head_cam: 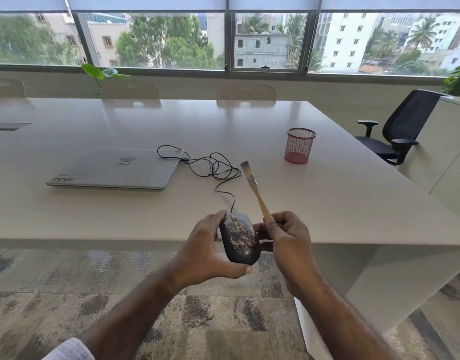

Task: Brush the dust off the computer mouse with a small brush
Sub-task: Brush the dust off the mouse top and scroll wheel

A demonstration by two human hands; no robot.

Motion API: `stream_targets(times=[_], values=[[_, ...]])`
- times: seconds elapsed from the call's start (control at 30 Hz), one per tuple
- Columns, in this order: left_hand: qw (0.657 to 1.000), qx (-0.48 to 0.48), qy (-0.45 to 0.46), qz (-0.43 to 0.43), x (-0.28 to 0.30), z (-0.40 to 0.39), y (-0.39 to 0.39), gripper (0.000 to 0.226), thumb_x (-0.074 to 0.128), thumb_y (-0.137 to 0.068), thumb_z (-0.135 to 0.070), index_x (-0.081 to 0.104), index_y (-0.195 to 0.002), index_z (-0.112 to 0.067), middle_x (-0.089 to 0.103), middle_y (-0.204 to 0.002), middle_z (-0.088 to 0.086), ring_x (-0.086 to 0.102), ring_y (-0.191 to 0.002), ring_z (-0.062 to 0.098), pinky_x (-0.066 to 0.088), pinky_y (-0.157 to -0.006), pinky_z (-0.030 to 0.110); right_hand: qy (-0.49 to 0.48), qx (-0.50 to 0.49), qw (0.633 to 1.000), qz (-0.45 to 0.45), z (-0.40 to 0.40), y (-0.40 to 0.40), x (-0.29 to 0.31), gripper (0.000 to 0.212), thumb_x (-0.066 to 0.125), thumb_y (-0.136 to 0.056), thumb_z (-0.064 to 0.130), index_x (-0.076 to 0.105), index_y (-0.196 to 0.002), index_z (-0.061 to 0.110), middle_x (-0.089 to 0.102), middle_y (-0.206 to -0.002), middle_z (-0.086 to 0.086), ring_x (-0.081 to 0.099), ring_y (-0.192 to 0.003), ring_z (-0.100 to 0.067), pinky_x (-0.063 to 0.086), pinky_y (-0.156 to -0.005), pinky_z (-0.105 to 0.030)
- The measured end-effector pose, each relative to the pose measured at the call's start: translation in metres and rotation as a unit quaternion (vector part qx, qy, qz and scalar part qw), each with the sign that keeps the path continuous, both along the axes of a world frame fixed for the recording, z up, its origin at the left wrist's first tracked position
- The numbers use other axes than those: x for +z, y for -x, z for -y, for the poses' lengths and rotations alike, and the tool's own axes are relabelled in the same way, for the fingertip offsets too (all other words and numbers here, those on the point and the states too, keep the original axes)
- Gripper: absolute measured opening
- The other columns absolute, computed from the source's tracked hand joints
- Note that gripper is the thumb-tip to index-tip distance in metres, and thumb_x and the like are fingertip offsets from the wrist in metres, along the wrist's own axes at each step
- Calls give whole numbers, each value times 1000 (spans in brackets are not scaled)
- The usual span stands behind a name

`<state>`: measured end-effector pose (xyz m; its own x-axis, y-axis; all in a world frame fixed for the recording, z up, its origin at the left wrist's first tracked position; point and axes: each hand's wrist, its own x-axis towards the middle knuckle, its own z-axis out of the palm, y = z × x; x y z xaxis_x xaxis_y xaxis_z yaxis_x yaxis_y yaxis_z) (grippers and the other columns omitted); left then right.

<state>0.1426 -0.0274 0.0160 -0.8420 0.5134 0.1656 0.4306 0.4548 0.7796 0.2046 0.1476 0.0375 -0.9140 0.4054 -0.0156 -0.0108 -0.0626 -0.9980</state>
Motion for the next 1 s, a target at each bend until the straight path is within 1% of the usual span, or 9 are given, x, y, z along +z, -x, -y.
stream_targets(times=[0.07, 0.17, 0.3, 0.4, 0.47, 0.63, 0.8, 0.93, 1.0], values=[[1000, 1, -5, -4, -3, 3, -1, 127, 87, -42, -65, 42, -152, -19, 53, -135, -13, 51, -126, 10, 42, -100, 13, 5, 7, 1000, 0, 1, -2, 0, 14, 51, -106, 13, 60, -97, 8, 77, -85, -11, 72, -73, -21, 58, -58, -28], [1000, 3, -17, -5, -6, 9, -4, 122, 90, -43, -62, 44, -149, -23, 52, -132, -19, 53, -122, 5, 43, -96, 7, 2, 26, 1000, 4, 0, -5, 0, 13, 51, -106, 13, 61, -98, 10, 79, -82, -7, 73, -73, -18, 58, -57, -29], [1000, -8, -12, -1, -12, 17, -6, 118, 92, -44, -60, 42, -147, -30, 51, -131, -19, 53, -119, 10, 49, -100, 24, -1, 23, 1000, -12, -1, -6, 6, 18, 49, -105, 3, 65, -105, 10, 77, -77, -7, 66, -66, -17, 54, -56, -27], [1000, -18, -7, 8, -16, 23, -8, 115, 94, -45, -58, 40, -145, -39, 51, -131, -18, 53, -117, 13, 50, -102, 29, 3, 0, 999, -42, -4, -6, 13, 17, 53, -102, -1, 68, -105, 6, 76, -76, -8, 64, -62, -15, 54, -53, -24], [1000, -19, -4, 11, -19, 26, -10, 115, 94, -44, -57, 41, -145, -39, 52, -130, -17, 53, -115, 12, 49, -98, 26, 2, -13, 998, -61, -6, -6, 17, 16, 58, -100, 0, 71, -100, 7, 76, -74, -8, 64, -60, -14, 54, -52, -23], [1000, -17, -7, 3, -25, 33, -14, 112, 91, -42, -58, 39, -141, -46, 52, -125, -21, 51, -108, 4, 37, -84, 5, 22, -46, 995, -91, -11, -11, 19, 12, 63, -97, 2, 75, -95, 6, 78, -72, -9, 64, -57, -14, 53, -51, -23], [1000, -21, -7, -1, -29, 40, -27, 109, 90, -42, -59, 37, -137, -51, 48, -121, -39, 48, -114, -5, 36, -88, 1, 5, -80, 991, -103, -14, -16, 19, 13, 59, -102, 12, 68, -93, 7, 78, -77, -9, 66, -60, -16, 53, -51, -23], [1000, -25, 9, 14, -35, 44, -38, 106, 89, -43, -55, 33, -132, -64, 46, -132, -31, 43, -122, -11, 36, -96, 5, -41, -97, 987, -118, -13, -21, 20, 16, 54, -105, 17, 59, -91, 11, 77, -74, -6, 63, -55, -18, 51, -47, -24], [999, -25, 7, 31, -39, 46, -43, 112, 90, -43, -53, 33, -139, -57, 44, -134, -30, 41, -122, -14, 35, -96, 2, -69, -98, 985, -128, -11, -25, 19, 15, 52, -105, 16, 57, -91, 14, 76, -71, -4, 62, -53, -17, 50, -45, -24]])
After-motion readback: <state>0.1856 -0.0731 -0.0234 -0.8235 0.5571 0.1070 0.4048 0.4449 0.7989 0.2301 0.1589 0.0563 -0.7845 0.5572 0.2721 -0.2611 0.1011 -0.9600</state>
